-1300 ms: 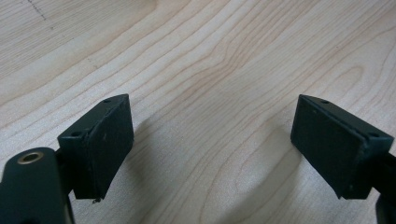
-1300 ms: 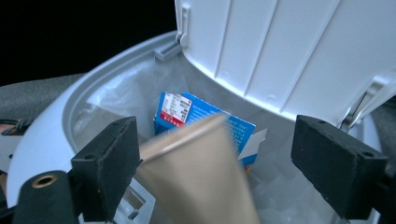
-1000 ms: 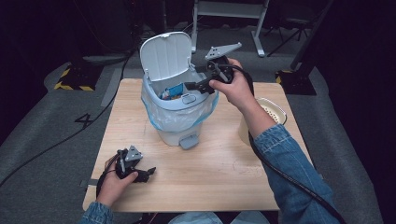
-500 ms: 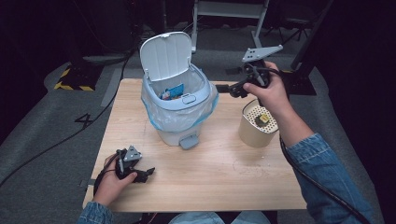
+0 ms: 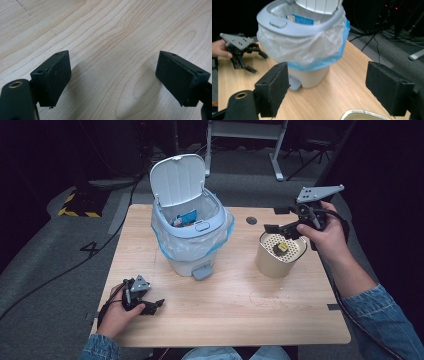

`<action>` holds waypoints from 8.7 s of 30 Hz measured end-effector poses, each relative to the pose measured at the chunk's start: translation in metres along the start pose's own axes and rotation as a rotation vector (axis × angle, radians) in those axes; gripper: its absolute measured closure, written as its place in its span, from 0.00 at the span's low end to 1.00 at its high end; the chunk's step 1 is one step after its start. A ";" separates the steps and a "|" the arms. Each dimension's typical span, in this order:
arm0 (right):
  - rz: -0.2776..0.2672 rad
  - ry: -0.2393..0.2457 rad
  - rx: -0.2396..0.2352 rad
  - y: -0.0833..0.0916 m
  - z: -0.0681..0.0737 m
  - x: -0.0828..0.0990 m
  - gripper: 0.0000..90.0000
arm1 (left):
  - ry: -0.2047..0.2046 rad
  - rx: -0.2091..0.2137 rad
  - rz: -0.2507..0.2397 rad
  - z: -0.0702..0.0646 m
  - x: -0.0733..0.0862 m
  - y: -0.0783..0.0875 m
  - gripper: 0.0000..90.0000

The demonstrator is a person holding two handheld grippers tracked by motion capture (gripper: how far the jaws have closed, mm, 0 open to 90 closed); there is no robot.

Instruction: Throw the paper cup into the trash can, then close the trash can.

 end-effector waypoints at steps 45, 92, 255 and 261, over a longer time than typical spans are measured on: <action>0.126 -0.166 0.051 0.016 -0.008 0.253 0.19 | 0.110 0.050 -0.098 -0.007 -0.014 0.035 0.40; 0.220 -0.115 0.139 -0.009 -0.001 0.309 0.17 | -0.022 0.090 -0.379 0.053 -0.203 0.149 0.41; 0.218 -0.099 0.115 -0.013 -0.001 0.307 0.17 | -0.039 -0.035 -0.093 -0.042 -0.067 0.063 0.31; 0.218 -0.098 0.115 -0.013 -0.001 0.307 0.17 | 0.017 -0.026 -0.050 -0.034 -0.037 0.041 0.32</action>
Point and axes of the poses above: each handheld gripper's, and its own axes: y roughly backward along the jaws, x roughly out of its underside, z roughly to its left, the point moved 9 cm from there along -y, roughly forward along the jaws, and after that the axes turned 7 degrees about x, right-handed, at the moved point
